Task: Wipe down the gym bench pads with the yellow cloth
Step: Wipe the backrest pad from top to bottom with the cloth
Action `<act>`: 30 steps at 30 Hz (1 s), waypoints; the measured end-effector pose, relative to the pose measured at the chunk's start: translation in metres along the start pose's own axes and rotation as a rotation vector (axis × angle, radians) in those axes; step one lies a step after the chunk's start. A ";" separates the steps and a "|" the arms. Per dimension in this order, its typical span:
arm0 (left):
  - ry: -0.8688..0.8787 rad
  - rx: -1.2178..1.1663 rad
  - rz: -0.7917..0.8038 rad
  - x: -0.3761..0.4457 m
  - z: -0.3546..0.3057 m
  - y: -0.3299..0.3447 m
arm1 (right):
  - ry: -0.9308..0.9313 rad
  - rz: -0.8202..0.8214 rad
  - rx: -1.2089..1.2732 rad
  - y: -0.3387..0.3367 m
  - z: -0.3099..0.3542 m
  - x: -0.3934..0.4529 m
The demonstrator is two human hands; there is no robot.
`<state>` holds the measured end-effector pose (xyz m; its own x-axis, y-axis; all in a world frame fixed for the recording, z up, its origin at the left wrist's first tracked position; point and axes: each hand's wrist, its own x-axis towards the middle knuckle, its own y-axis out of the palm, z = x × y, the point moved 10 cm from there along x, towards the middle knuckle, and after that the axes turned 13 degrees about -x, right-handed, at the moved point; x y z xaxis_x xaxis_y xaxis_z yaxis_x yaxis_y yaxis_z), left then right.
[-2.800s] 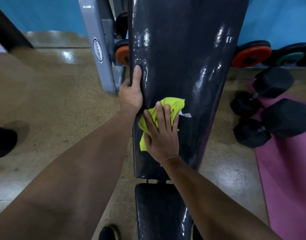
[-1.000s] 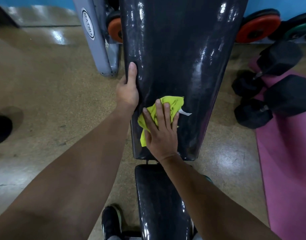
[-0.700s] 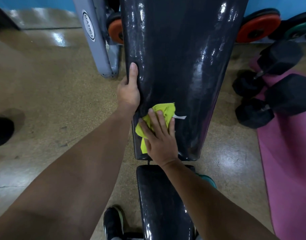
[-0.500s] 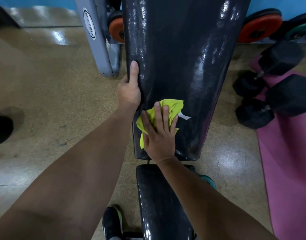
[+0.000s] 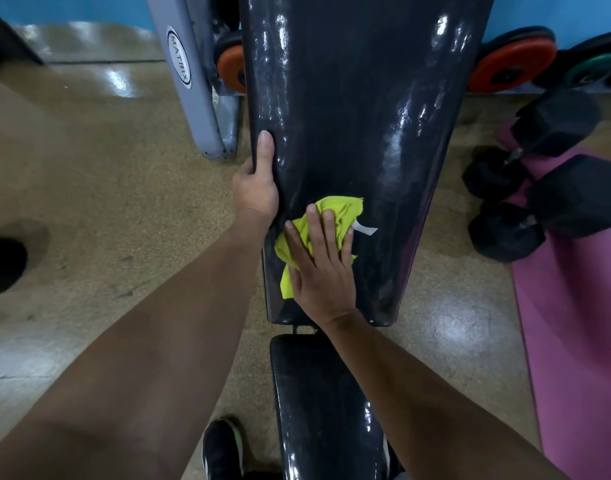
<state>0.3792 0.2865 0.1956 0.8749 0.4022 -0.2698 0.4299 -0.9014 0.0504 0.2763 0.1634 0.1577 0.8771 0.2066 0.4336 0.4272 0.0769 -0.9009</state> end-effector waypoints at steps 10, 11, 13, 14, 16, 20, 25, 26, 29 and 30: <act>-0.002 0.017 -0.004 0.001 0.005 -0.001 | 0.065 0.059 0.052 0.004 0.000 -0.011; 0.001 0.018 -0.007 0.002 0.004 -0.002 | 0.009 0.062 0.035 0.006 0.002 -0.016; 0.009 0.014 -0.010 0.004 0.004 -0.004 | -0.044 0.066 0.009 0.010 -0.010 -0.025; 0.011 0.011 -0.007 0.004 0.004 -0.004 | -0.037 0.067 -0.004 0.010 -0.019 -0.028; 0.008 0.010 -0.002 0.004 0.006 -0.003 | 0.028 0.044 -0.018 0.006 -0.037 -0.029; -0.017 0.010 -0.011 0.003 0.010 -0.003 | 0.154 0.020 0.063 0.000 -0.042 -0.012; 0.003 0.004 -0.026 0.000 0.002 -0.002 | 0.028 0.000 0.014 0.004 -0.036 -0.020; 0.011 0.003 -0.027 0.000 0.001 -0.003 | 0.019 0.009 0.001 0.006 -0.043 -0.025; 0.023 -0.004 -0.042 0.001 0.002 -0.005 | 0.117 0.049 0.014 0.009 -0.064 -0.033; 0.027 -0.005 -0.043 0.001 0.002 -0.005 | 0.165 0.047 0.040 0.009 -0.065 -0.033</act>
<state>0.3772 0.2913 0.1929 0.8610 0.4451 -0.2461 0.4688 -0.8822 0.0444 0.2659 0.0940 0.1369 0.9213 0.0485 0.3857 0.3789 0.1099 -0.9189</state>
